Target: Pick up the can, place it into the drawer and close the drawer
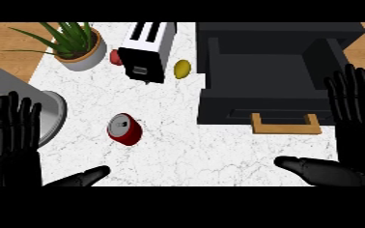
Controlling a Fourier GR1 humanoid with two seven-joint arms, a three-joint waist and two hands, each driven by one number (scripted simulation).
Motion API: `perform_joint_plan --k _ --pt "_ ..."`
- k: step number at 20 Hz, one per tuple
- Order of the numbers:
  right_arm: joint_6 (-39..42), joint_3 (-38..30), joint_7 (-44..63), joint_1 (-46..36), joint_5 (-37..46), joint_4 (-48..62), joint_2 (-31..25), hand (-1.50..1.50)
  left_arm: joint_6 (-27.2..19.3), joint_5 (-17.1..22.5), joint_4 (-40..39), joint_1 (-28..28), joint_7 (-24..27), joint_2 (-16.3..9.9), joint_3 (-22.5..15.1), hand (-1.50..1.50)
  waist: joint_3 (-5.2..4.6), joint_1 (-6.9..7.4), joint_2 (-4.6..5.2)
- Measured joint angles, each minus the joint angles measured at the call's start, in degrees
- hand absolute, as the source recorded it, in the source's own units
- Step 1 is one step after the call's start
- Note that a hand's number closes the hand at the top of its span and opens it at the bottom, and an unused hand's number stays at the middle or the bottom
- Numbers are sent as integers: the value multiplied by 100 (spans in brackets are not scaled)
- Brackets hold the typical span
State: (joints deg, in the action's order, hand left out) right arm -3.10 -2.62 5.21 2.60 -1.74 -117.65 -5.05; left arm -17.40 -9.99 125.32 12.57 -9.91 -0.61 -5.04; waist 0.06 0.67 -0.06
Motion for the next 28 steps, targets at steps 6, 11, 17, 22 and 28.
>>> perform_joint_plan --k 6,11,17,22,28 --pt "-68 -134 556 109 -57 -62 -52 -150 -1050 -604 416 534 -853 45 -672 -150 -2 -37 -2" --pt "112 -390 445 199 -252 59 -124 -150 -1524 -1259 615 396 -1472 48 -1205 -150 -4 -60 -1" --pt "83 -390 338 125 -122 232 -39 -150 -1844 -1463 221 103 -1637 57 -1407 -150 -6 -66 2" --pt "301 -587 228 396 -324 28 -96 -150 -2192 -1411 -364 -165 -1603 59 -1544 -150 -8 -82 2" --pt "340 -553 328 514 -283 -217 -38 -150 -2673 -1006 -1242 -168 -988 59 -1748 -150 -9 -80 3"
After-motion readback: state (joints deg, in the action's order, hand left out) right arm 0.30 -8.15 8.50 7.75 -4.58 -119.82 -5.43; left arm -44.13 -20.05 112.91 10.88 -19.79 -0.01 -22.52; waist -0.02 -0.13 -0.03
